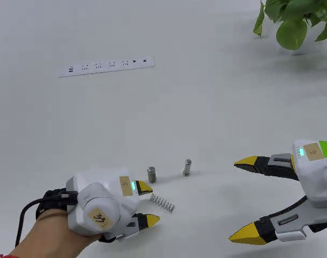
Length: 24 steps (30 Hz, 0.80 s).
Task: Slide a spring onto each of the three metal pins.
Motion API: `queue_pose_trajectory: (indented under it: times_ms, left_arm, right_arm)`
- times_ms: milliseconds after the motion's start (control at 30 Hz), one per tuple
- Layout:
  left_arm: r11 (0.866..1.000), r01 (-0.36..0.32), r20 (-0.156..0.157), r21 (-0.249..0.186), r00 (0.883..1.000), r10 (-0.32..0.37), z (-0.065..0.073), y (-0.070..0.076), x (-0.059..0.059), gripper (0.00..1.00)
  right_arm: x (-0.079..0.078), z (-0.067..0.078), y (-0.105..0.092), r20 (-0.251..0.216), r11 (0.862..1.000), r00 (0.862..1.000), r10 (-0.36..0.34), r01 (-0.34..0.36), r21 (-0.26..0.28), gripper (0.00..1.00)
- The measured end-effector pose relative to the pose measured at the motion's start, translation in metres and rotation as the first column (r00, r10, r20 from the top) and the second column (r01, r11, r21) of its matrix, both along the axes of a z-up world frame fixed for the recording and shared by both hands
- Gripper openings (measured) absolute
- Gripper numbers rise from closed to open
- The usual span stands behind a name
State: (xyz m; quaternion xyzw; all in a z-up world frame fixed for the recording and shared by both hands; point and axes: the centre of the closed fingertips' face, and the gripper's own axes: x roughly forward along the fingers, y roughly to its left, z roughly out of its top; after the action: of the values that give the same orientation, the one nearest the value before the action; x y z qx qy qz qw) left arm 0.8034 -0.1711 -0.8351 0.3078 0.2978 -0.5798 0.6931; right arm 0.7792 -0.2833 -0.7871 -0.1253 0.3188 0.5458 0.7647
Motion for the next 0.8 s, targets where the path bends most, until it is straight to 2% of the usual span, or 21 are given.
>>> queue_pose_trajectory:
  times_ms: [100,233,267,367,533,800]
  left_arm:
    - [0.999,0.018,0.012,0.028,1.0,-0.019,-0.006,-0.002,0.002,0.29]
    - [0.999,0.01,0.008,0.052,1.0,-0.01,-0.014,-0.002,0.006,0.27]
    - [0.997,0.013,0.008,0.078,1.0,-0.013,-0.017,0.0,0.006,0.26]
    - [0.996,0.014,0.007,0.089,1.0,-0.014,-0.02,-0.001,0.005,0.26]
    - [0.991,0.015,0.009,0.136,1.0,-0.016,-0.025,0.005,0.001,0.24]
    - [0.992,-0.019,-0.014,0.125,1.0,0.021,-0.026,0.007,0.0,0.18]
  right_arm:
    - [-0.002,-0.002,-0.002,-0.005,1.0,1.0,-0.008,0.008,0.0,0.85]
    - [-0.003,-0.003,-0.005,-0.008,1.0,1.0,-0.021,0.021,0.004,0.85]
    - [-0.003,-0.003,-0.006,-0.008,1.0,1.0,-0.025,0.025,0.005,0.85]
    - [-0.005,-0.004,-0.007,-0.011,1.0,1.0,-0.029,0.029,0.005,0.85]
    - [-0.005,-0.005,-0.008,-0.011,0.999,0.999,-0.037,0.037,0.006,0.84]
    - [-0.004,-0.005,-0.009,-0.008,0.999,0.999,-0.04,0.04,0.01,0.84]
